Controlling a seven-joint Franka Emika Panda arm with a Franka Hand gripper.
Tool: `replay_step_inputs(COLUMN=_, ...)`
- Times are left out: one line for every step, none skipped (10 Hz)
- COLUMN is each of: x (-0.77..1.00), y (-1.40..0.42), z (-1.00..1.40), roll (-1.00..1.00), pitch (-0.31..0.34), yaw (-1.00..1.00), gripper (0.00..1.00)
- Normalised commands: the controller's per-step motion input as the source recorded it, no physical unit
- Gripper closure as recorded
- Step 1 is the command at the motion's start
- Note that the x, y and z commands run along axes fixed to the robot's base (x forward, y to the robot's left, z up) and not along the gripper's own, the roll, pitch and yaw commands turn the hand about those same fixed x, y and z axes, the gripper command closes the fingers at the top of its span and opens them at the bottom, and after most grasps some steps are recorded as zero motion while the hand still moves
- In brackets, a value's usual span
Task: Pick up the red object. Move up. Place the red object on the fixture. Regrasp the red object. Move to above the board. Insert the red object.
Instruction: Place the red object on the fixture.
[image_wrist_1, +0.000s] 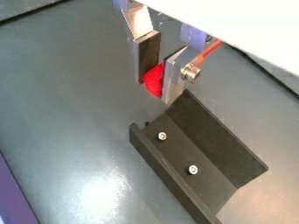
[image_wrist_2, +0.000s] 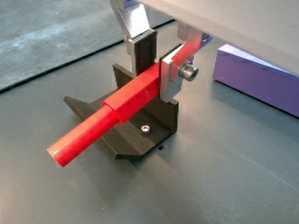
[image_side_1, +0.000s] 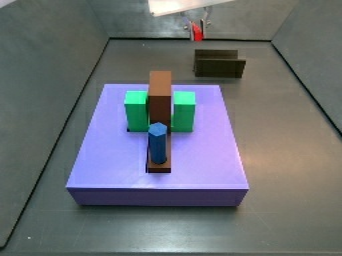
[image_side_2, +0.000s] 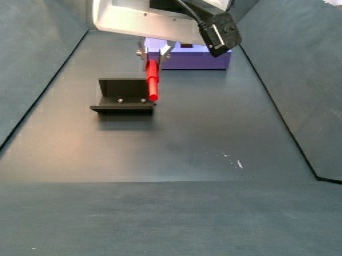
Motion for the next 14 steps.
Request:
replay_step_inputs(x=0.16, y=-0.07, z=0.00, roll=-0.89, pitch=0.000, yaw=0.00, gripper=1.00)
replay_step_inputs(x=0.29, y=0.00, z=0.14, roll=-1.00, pitch=0.000, yaw=0.00, gripper=1.00)
replay_step_inputs(x=0.31, y=-0.01, z=0.14, roll=-1.00, pitch=0.000, yaw=0.00, gripper=1.00)
replay_step_inputs(x=0.33, y=-0.02, z=0.13, roll=-1.00, pitch=0.000, yaw=-0.01, gripper=1.00)
replay_step_inputs(x=0.34, y=-0.02, z=0.13, roll=-1.00, pitch=0.000, yaw=-0.01, gripper=1.00)
replay_step_inputs(x=0.34, y=-0.02, z=0.13, roll=-1.00, pitch=0.000, yaw=-0.01, gripper=1.00)
replay_step_inputs(x=0.33, y=-0.01, z=0.13, roll=-1.00, pitch=0.000, yaw=-0.02, gripper=1.00)
replay_step_inputs(x=0.31, y=-0.01, z=0.13, roll=-1.00, pitch=0.000, yaw=-0.03, gripper=1.00)
replay_step_inputs(x=0.26, y=0.00, z=0.03, roll=-1.00, pitch=-0.006, yaw=-0.09, gripper=1.00)
replay_step_inputs(x=0.20, y=-0.09, z=0.01, roll=-1.00, pitch=-0.003, yaw=-0.15, gripper=1.00)
replay_step_inputs(x=0.09, y=-0.15, z=0.14, roll=-1.00, pitch=-0.103, yaw=-0.21, gripper=1.00)
replay_step_inputs(x=0.10, y=-0.13, z=0.10, roll=-1.00, pitch=-0.094, yaw=-0.22, gripper=1.00)
replay_step_inputs(x=0.10, y=-0.14, z=0.00, roll=-1.00, pitch=-0.149, yaw=-0.21, gripper=1.00)
replay_step_inputs(x=0.14, y=-0.12, z=-0.06, roll=-1.00, pitch=-0.229, yaw=-0.20, gripper=1.00)
